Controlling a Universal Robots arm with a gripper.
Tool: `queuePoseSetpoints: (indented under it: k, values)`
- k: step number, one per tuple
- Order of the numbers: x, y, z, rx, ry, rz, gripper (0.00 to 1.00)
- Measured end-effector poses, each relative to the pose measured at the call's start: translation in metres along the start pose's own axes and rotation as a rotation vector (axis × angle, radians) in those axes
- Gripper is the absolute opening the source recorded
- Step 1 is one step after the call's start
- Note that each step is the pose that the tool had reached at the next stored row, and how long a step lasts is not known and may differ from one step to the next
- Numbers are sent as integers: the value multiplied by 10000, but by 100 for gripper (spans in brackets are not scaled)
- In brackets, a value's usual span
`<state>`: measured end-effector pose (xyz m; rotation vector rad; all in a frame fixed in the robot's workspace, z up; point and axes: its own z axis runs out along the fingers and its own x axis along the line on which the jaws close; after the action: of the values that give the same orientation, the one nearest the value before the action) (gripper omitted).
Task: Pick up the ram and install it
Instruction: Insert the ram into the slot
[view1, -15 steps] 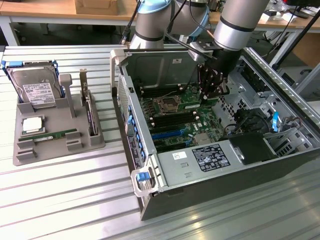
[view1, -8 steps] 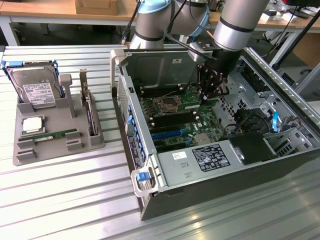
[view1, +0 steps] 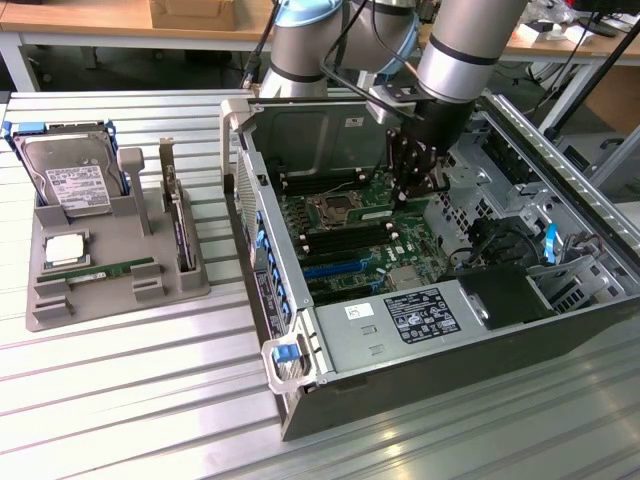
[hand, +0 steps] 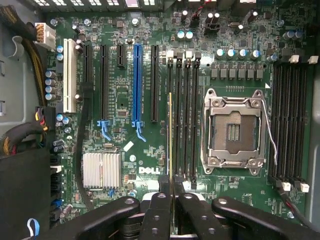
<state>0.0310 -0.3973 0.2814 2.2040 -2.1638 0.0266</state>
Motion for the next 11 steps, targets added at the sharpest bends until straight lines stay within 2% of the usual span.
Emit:
queuePoseSetpoints:
  k: [11]
  values:
    - [26, 258, 49, 1, -1, 0, 12]
